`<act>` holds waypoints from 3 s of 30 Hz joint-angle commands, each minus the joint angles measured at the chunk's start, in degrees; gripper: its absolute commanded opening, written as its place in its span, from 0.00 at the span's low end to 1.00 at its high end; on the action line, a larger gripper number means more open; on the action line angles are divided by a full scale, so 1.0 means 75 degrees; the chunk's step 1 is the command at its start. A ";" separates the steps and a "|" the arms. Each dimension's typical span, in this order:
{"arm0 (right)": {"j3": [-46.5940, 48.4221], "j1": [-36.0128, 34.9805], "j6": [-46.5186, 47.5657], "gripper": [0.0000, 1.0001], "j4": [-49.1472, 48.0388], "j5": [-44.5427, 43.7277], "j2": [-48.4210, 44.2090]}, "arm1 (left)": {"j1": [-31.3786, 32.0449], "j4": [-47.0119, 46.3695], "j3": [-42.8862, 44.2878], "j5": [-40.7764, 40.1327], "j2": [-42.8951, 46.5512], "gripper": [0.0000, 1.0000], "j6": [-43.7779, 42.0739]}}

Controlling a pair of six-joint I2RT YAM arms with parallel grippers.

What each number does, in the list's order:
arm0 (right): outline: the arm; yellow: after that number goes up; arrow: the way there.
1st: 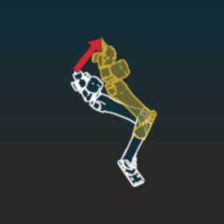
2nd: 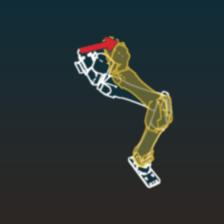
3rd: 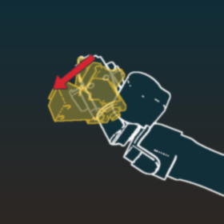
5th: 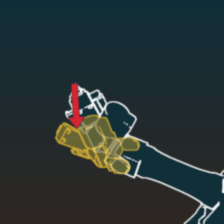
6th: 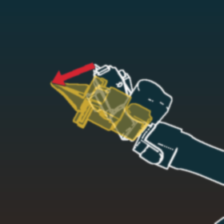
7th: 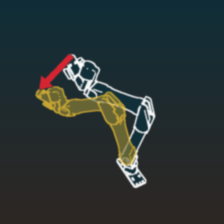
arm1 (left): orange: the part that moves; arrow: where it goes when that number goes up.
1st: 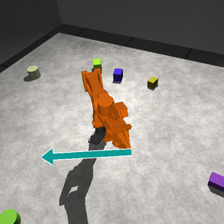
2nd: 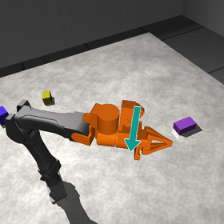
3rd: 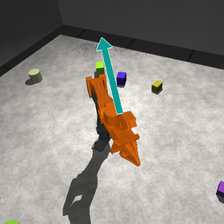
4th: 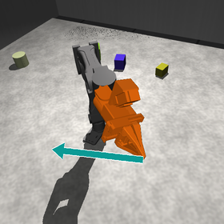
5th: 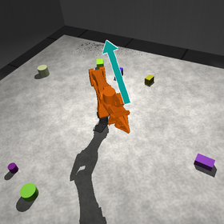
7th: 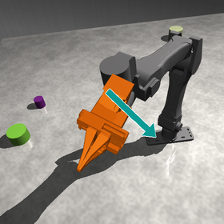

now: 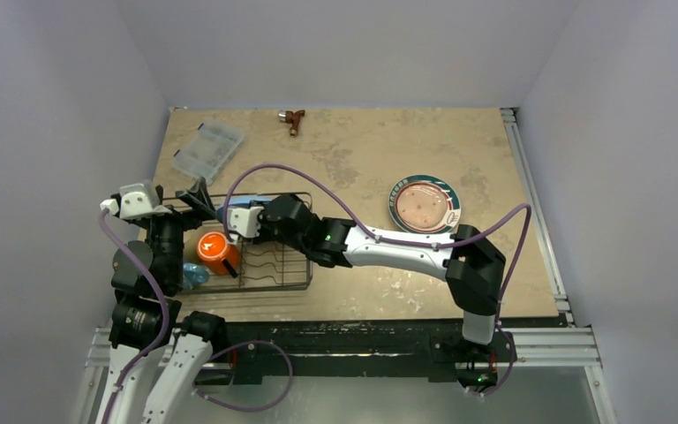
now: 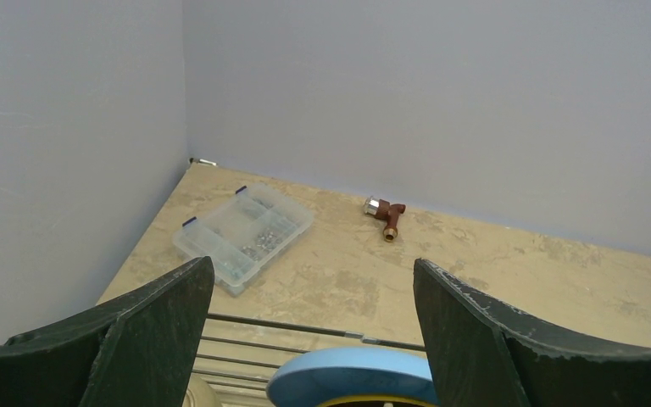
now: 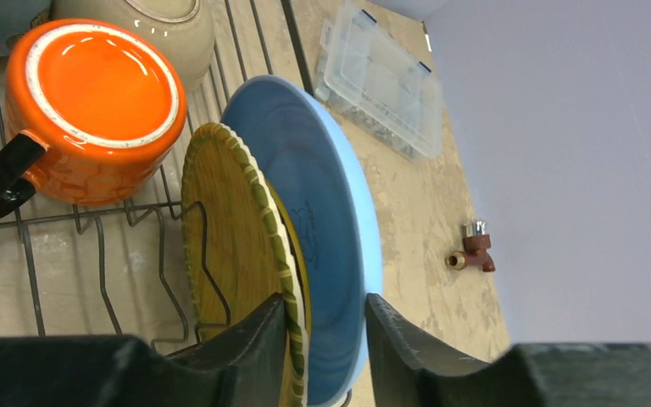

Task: Load the mixed dishes into the dish rack

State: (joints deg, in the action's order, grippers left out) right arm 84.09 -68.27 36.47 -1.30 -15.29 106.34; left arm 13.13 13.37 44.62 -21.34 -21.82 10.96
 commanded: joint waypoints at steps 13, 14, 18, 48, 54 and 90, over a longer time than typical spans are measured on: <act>0.0750 0.0038 0.0845 0.42 0.0254 0.1538 0.0304 | -0.0092 -0.0138 0.0160 0.0092 -0.0118 0.86 0.0085; 0.0671 0.0033 0.0842 0.45 0.0219 0.1444 0.0289 | -0.0097 -0.0135 0.0156 0.0092 -0.0114 0.86 0.0085; 0.0509 0.0032 0.0573 0.52 -0.0306 0.0837 0.0212 | -0.0098 -0.0141 0.0161 0.0114 -0.0132 0.86 0.0097; 0.0701 0.0106 -0.0900 0.68 -0.0725 -0.1100 0.0126 | -0.0178 -0.0077 0.0221 0.0287 -0.0310 0.86 0.0211; 0.0005 0.0105 -0.1352 0.70 -0.0708 -0.0415 -0.0430 | -0.0203 -0.0072 0.0230 0.0304 -0.0313 0.86 0.0225; -0.4607 0.3577 -0.9326 0.80 -0.0727 0.0937 -0.5425 | -0.0218 0.0069 0.0348 0.0674 -0.0632 0.87 0.0295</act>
State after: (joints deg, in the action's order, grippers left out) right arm 54.24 -53.17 -16.93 -9.47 -10.39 71.96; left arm 11.99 14.68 44.75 -18.13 -25.23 12.47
